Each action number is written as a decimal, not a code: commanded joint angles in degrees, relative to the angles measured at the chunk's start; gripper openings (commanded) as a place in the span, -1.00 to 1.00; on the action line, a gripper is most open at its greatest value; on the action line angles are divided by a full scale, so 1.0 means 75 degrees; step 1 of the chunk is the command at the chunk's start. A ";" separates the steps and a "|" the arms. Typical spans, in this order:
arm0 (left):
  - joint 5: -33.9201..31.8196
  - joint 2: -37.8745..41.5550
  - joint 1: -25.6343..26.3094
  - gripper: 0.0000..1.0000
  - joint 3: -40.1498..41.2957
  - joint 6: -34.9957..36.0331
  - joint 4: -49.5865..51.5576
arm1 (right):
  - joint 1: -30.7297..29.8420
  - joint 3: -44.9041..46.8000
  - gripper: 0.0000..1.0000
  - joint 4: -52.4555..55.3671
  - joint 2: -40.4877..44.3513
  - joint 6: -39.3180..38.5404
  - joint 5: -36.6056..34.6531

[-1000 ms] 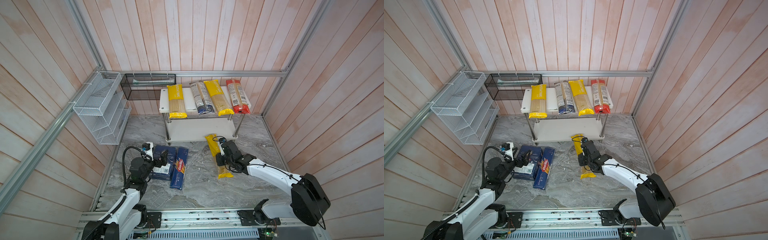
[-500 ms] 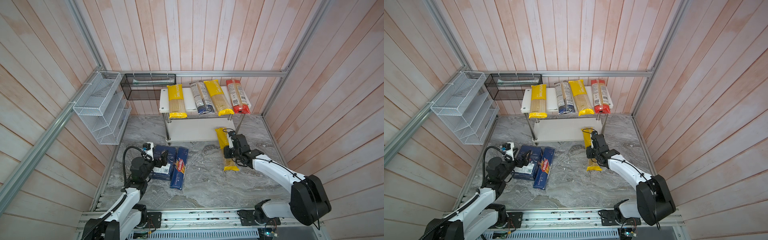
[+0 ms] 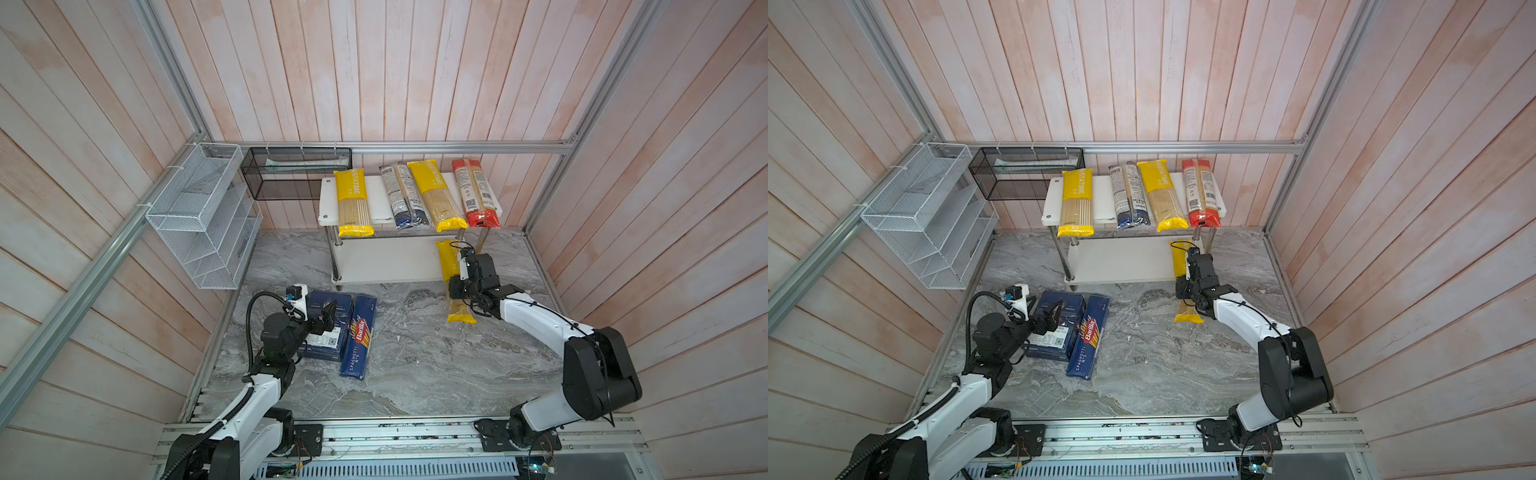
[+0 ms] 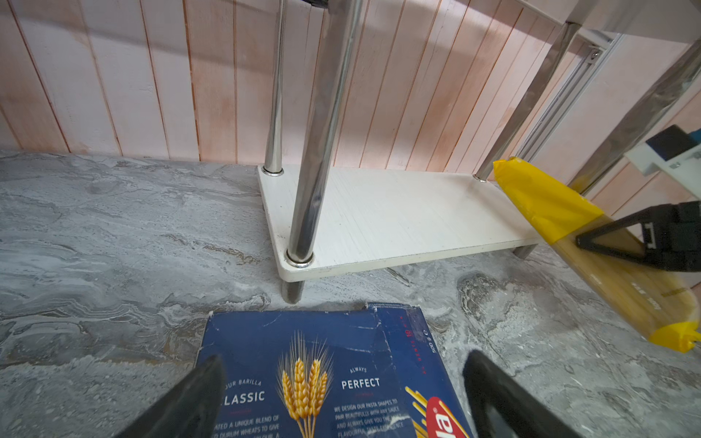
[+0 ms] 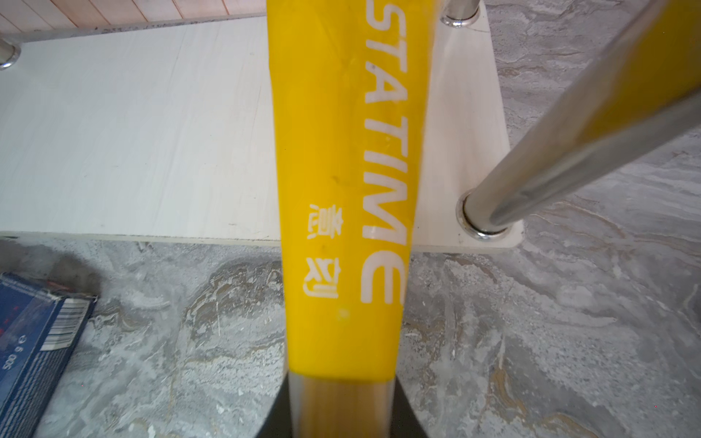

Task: Arrange pasta packages on shelves
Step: Place the pasta bag on the shelf.

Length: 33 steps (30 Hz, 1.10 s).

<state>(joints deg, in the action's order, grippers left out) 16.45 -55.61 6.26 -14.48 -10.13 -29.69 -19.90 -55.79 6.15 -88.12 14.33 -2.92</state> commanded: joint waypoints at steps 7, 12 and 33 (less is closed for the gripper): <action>0.0050 -0.0158 -0.0043 1.00 -0.0328 -0.0020 0.0019 | 0.0122 -0.1023 -1.00 -0.1414 -0.0535 -0.0268 -0.0461; 0.0034 -0.0124 -0.0042 1.00 -0.0308 -0.0014 0.0010 | 0.0252 -0.1296 -1.00 -0.1623 -0.0971 -0.0360 -0.0565; 0.0030 -0.0097 -0.0041 1.00 -0.0296 -0.0020 0.0013 | 0.0696 -0.2573 -1.00 -0.1759 -0.2310 -0.0340 -0.0200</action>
<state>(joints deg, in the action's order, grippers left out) 16.47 -56.60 6.26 -15.42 -10.13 -29.32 -15.46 -71.26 0.25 -105.45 12.08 -3.70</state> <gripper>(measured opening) 0.998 0.212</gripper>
